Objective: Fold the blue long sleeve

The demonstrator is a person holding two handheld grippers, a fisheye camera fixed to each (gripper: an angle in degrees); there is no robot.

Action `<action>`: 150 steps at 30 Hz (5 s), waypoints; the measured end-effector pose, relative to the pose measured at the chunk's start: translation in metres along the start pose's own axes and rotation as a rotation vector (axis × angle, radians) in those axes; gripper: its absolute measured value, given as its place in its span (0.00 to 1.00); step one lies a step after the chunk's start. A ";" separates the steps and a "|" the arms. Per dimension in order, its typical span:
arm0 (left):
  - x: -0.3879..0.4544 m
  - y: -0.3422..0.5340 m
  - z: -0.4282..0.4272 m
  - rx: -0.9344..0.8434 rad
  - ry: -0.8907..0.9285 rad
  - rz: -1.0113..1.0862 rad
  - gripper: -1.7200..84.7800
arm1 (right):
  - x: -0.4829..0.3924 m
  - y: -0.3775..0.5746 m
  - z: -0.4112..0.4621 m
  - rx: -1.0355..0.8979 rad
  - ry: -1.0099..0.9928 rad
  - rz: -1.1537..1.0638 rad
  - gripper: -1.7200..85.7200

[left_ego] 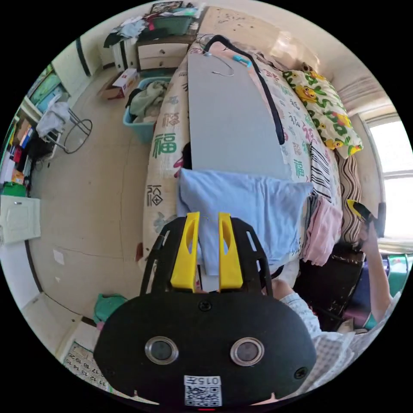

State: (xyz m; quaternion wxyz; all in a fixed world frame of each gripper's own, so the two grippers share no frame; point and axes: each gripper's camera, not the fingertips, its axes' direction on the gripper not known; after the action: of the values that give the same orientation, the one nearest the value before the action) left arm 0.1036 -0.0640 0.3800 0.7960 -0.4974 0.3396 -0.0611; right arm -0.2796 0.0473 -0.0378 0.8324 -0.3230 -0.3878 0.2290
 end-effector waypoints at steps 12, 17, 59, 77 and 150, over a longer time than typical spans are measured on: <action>-0.020 0.242 0.250 -0.131 0.302 -0.400 0.14 | 0.156 0.048 0.083 -0.338 -0.055 0.290 0.10; 0.005 0.278 0.303 -0.129 0.333 -0.416 0.16 | 0.156 0.015 0.083 -0.368 -0.079 0.304 0.11; 0.170 0.132 0.376 0.230 0.347 -0.083 0.14 | 0.073 -0.455 -0.178 -0.042 0.038 -0.059 0.10; 0.181 0.206 0.414 -0.155 0.055 -0.025 0.16 | 0.184 -0.325 -0.163 -0.562 0.296 0.024 0.12; 0.065 0.458 0.261 0.560 0.110 0.394 0.08 | -0.118 0.144 -0.349 0.729 0.125 -0.737 0.01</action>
State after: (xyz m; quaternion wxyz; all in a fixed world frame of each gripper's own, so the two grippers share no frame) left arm 0.2001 0.3309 0.0390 0.8786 -0.1804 0.4415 -0.0238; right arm -0.0918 -0.0534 -0.3706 0.9377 0.1328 -0.3204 0.0213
